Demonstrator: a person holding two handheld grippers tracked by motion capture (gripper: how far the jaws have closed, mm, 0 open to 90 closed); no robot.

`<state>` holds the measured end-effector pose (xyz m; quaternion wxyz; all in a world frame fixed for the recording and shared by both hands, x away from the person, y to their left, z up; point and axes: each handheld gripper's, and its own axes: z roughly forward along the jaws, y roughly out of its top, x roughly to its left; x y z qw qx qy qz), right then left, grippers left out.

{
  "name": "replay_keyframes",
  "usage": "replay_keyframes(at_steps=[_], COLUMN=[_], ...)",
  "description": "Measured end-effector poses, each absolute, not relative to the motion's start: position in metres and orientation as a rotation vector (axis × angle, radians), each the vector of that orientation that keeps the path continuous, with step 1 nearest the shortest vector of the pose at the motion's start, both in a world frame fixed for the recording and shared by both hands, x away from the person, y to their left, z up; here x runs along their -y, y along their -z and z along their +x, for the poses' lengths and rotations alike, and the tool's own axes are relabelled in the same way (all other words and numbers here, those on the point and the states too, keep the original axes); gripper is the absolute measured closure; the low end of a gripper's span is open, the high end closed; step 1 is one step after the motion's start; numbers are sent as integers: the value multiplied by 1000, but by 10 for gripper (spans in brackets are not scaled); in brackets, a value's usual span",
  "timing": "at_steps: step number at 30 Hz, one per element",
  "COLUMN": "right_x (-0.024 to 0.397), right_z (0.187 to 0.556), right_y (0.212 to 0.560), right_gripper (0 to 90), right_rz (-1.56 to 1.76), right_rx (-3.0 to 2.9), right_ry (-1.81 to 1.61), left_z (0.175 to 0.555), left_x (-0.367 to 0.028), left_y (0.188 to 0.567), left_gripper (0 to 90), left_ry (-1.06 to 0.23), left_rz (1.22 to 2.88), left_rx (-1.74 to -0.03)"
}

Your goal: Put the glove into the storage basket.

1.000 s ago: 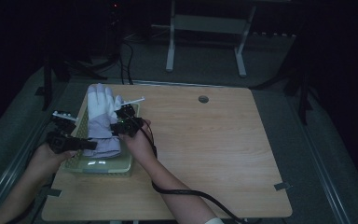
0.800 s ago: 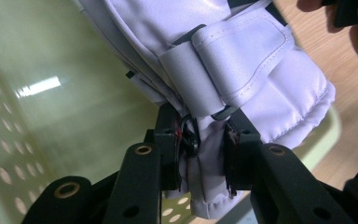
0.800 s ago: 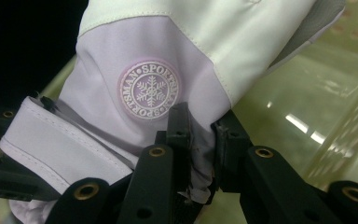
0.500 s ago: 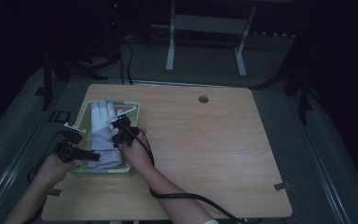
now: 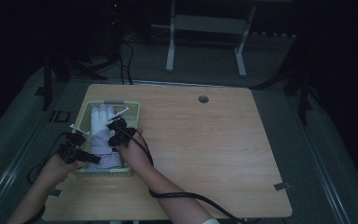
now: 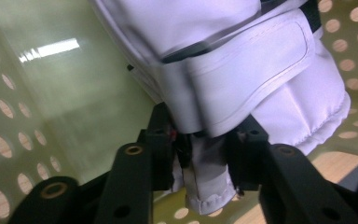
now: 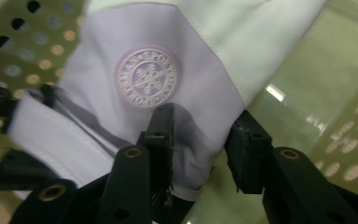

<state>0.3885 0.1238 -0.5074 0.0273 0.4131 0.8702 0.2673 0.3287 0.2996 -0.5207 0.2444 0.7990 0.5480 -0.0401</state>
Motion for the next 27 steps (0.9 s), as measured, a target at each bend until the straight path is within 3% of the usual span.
replay_keyframes(at_steps=[9, 13, 17, 20, 24, 27], right_x=[-119, -113, -109, -104, -96, -90], right_z=[387, 389, 388, 387, 388, 387], right_y=[499, 493, 484, 480, 479, 476], right_gripper=[527, 465, 423, 364, 237, 192], right_rz=[1237, 1218, 1176, 1122, 1030, 988], right_rx=[-2671, -2676, -2683, -2693, -2708, -2711], right_ry=[-900, -943, -994, -1023, -1032, -1098], left_z=[326, 321, 318, 315, 309, 306], left_x=[-296, -298, -302, -305, -305, -302], left_y=[518, 506, 498, 494, 491, 490], left_gripper=[519, 368, 286, 160, 64, 25], left_ry=[49, -55, -90, -110, -147, -186], left_rz=[2196, 2113, 2043, 1969, 1919, 1887], left_rx=[-1501, -1479, -1451, -1410, -1383, -1379])
